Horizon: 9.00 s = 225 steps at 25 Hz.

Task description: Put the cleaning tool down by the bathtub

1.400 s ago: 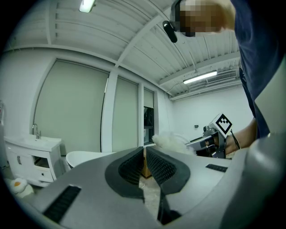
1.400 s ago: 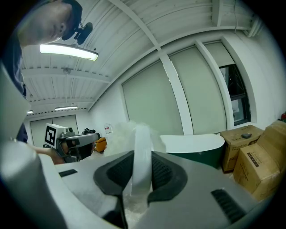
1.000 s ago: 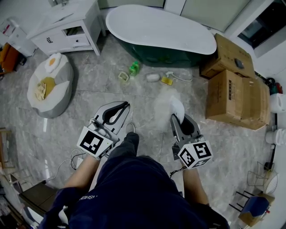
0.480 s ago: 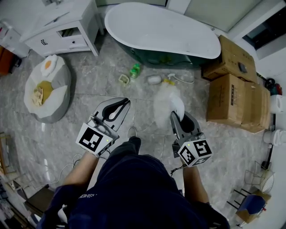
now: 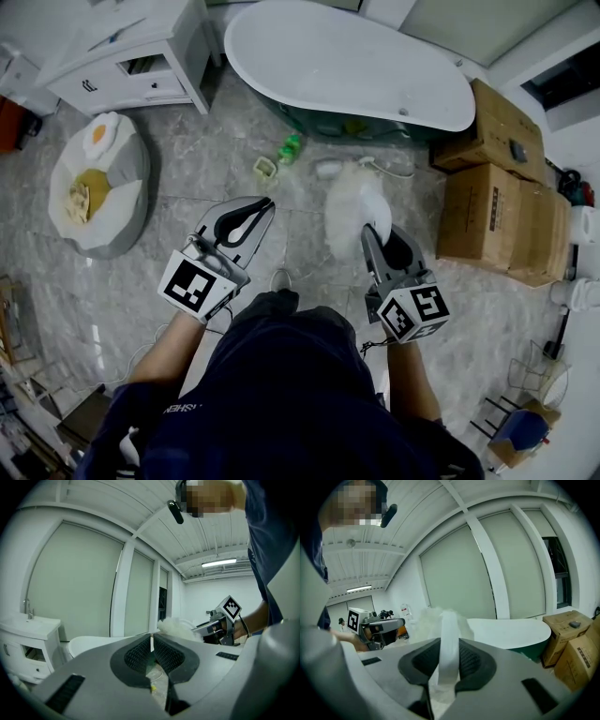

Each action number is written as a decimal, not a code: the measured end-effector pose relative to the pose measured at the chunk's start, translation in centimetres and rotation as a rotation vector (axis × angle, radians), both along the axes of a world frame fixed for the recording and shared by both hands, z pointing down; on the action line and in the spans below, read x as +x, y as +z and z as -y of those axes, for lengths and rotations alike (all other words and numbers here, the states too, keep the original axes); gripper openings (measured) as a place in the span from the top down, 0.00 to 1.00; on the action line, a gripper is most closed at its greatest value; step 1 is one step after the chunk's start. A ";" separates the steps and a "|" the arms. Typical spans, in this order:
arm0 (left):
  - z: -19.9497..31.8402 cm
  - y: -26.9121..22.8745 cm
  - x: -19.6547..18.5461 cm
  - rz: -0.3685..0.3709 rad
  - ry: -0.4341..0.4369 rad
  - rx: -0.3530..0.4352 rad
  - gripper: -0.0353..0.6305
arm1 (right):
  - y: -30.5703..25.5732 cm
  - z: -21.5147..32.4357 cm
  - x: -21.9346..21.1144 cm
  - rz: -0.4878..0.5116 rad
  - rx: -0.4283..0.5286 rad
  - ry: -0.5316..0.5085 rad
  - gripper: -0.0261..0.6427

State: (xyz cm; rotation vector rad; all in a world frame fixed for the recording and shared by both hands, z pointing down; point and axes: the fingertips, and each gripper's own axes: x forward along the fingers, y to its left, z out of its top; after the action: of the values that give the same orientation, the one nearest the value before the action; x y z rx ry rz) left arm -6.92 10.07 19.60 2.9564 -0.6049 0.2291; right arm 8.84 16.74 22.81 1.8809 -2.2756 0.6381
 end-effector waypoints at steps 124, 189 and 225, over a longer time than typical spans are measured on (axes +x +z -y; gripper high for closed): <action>21.8 84.2 4.7 0.347 -0.319 -0.420 0.89 | 95.3 28.6 3.1 -0.521 -0.452 -0.660 0.82; 12.5 6.3 3.7 0.156 -0.348 -0.003 0.89 | 4.0 19.5 2.5 -0.179 0.100 -0.440 0.71; 12.4 -2.7 2.0 0.040 -0.316 0.073 0.89 | -6.6 18.7 -4.1 -0.107 0.241 -0.473 0.94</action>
State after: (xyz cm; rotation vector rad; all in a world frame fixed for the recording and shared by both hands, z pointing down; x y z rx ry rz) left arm -4.89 -2.35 16.86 2.8734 -1.0922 0.2396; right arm 4.78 -1.92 16.24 1.3254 -2.6781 0.1997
